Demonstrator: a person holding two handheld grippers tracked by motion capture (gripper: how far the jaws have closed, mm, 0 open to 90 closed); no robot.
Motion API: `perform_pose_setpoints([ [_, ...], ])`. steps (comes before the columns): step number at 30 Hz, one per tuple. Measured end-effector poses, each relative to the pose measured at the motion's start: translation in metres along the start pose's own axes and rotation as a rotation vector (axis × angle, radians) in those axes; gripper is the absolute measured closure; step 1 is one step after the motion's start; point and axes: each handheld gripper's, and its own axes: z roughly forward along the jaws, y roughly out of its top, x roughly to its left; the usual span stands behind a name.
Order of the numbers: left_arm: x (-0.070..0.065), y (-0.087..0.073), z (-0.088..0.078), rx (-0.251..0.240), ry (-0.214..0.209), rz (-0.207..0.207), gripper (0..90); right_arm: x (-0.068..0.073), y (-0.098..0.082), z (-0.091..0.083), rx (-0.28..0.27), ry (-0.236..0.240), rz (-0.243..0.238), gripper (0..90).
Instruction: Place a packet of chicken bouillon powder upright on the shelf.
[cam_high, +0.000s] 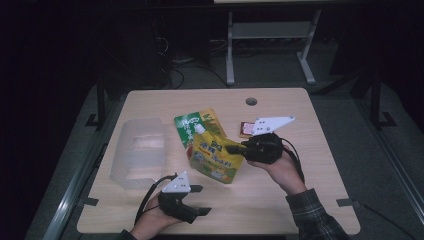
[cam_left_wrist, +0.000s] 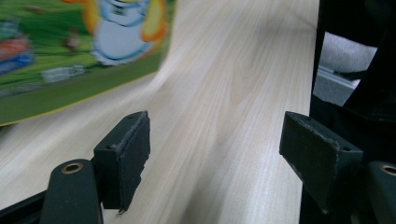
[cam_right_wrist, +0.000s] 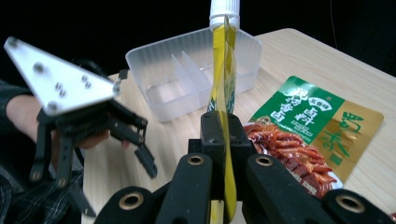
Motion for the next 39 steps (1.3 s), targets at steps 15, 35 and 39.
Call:
perform_pose_setpoints([
  [15, -0.011, 0.000, 0.013, 0.029, 0.004, 0.055, 22.8, -0.006, 0.037, 0.042, 0.009, 0.030, 0.003, 90.0],
  [35, -0.016, 0.000, 0.025, 0.058, 0.006, 0.103, 17.0, 0.007, 0.084, 0.077, -0.005, 0.076, -0.021, 90.0],
  [39, -0.015, -0.001, 0.025, 0.060, 0.012, 0.105, 16.6, 0.011, 0.091, 0.086, -0.002, 0.085, -0.016, 90.0],
])
